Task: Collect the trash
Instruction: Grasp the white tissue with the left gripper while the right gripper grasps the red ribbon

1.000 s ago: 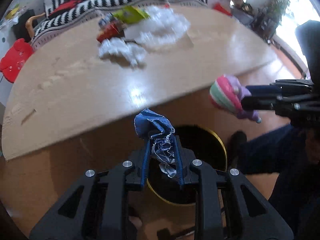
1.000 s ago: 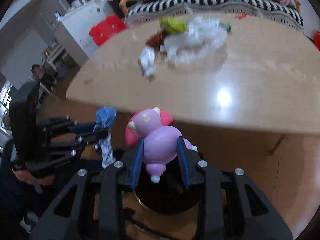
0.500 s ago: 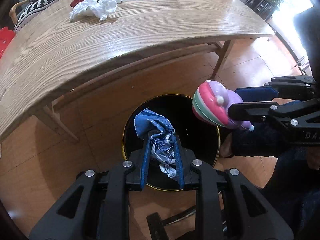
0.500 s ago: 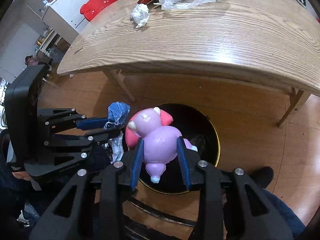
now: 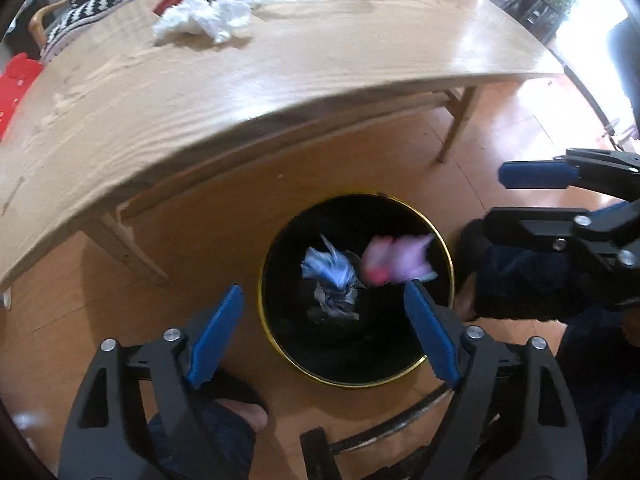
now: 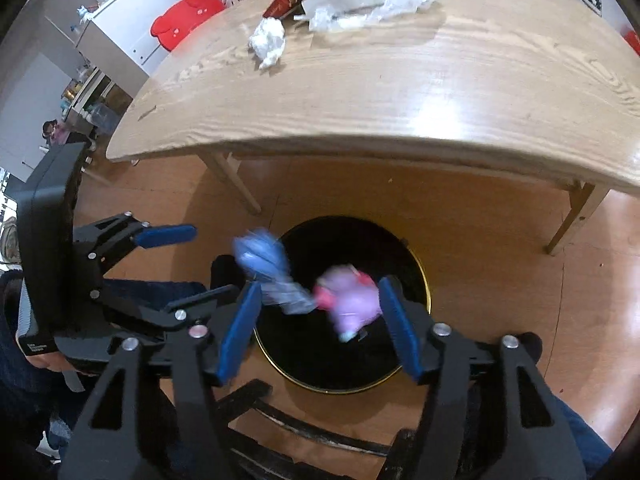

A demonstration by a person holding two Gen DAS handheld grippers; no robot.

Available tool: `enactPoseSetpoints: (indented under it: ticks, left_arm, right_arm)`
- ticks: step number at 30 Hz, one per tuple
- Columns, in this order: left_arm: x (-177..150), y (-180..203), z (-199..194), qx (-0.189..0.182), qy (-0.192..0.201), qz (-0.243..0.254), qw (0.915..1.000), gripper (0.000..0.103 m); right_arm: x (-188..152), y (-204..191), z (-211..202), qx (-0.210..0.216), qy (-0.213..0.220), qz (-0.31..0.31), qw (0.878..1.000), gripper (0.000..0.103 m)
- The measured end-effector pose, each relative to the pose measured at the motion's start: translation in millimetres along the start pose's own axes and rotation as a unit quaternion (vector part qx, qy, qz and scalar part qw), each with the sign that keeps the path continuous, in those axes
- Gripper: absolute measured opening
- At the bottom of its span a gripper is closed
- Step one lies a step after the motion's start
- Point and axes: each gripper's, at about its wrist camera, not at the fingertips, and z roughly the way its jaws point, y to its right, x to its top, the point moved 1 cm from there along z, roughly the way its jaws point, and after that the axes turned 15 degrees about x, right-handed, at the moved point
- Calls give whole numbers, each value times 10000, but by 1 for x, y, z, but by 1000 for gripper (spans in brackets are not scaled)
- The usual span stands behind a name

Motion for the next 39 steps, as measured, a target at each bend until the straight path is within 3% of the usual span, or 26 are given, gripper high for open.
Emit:
enactPoseSetpoints:
  ticks: [8, 13, 22, 32, 37, 39]
  left_arm:
    - [12, -23, -19, -111, 187, -362, 9991, 81]
    - [30, -59, -48, -261, 612, -986, 9929, 84]
    - [51, -85, -58, -119, 780, -1515, 9853, 88]
    - [97, -106, -38, 325, 818, -2051, 9748, 92]
    - [135, -112, -7, 678, 564, -2373, 9674, 92]
    - [146, -112, 6, 640, 416, -2495, 9654, 92]
  right_arm:
    - [8, 2, -13, 88, 271, 86, 9996, 74]
    - [20, -4, -25, 180, 544, 100, 9983, 75]
    - [48, -13, -42, 164, 949, -10, 9953, 80]
    - [101, 10, -72, -258, 1462, 126, 9888, 84]
    - [133, 43, -86, -283, 1677, 609, 9836, 84]
    - [149, 56, -92, -296, 1801, 796, 9800, 84]
